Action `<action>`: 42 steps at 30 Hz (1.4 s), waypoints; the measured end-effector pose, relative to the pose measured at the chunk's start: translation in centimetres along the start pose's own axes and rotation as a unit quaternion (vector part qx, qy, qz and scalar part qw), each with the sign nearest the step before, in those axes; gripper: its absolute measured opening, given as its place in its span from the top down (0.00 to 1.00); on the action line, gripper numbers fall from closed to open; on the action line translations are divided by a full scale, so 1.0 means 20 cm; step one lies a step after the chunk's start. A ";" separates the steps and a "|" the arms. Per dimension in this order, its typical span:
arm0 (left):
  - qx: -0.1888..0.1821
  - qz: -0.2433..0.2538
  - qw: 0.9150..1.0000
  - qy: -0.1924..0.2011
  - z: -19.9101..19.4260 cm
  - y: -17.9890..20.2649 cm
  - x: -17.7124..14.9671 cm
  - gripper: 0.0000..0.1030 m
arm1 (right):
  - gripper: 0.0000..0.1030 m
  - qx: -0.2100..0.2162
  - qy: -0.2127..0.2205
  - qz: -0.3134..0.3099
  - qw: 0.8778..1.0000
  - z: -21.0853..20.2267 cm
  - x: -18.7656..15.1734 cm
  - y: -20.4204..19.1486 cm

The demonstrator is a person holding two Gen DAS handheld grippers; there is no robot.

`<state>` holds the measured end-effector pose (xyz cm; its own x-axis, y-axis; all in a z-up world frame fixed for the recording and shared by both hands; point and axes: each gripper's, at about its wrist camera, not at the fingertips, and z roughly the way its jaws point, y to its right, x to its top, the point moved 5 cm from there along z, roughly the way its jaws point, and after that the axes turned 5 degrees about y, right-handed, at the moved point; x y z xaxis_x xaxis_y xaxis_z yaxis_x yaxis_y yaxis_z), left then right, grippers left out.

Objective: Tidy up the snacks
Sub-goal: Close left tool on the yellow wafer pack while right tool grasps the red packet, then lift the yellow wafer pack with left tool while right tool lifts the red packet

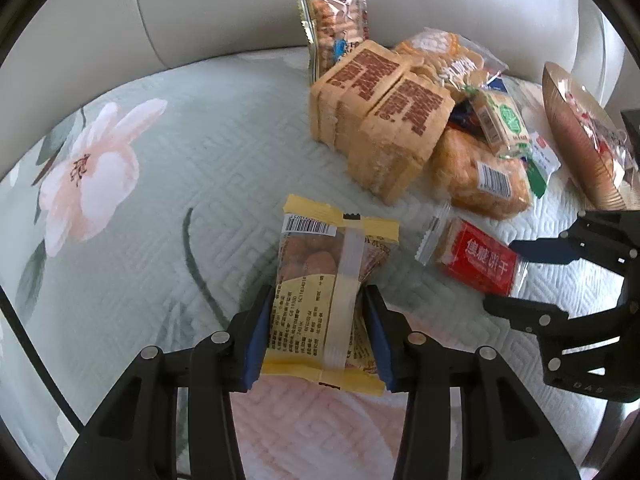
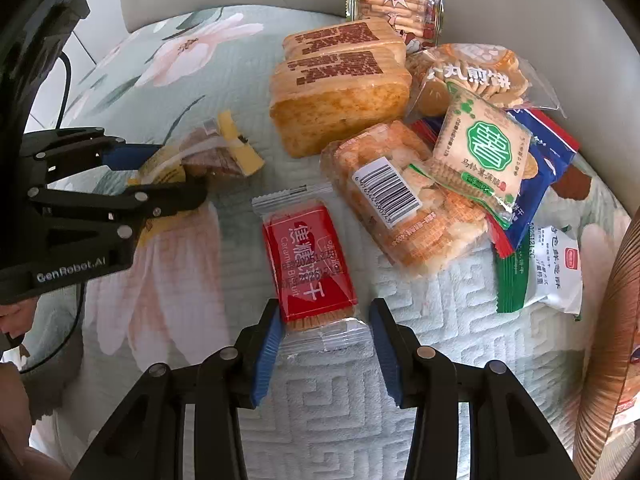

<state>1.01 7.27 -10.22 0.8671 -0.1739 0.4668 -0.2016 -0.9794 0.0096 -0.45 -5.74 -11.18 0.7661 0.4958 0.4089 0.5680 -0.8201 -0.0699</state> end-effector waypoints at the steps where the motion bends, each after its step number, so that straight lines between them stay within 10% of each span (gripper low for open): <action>1: 0.000 -0.002 1.000 0.000 0.00 -0.01 0.00 0.60 | 0.58 -0.001 0.000 -0.001 1.000 0.00 0.00 -0.01; 42: -0.010 -0.029 0.999 0.028 -0.07 -0.03 0.03 0.60 | 0.58 0.059 0.005 0.061 0.996 -0.02 -0.01 0.08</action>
<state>1.05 7.85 -8.75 0.8511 -0.1104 0.5132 -0.1615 -0.9853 0.0558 0.10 -7.22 -11.10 0.8292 0.3912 0.3993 0.5024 -0.8347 -0.2256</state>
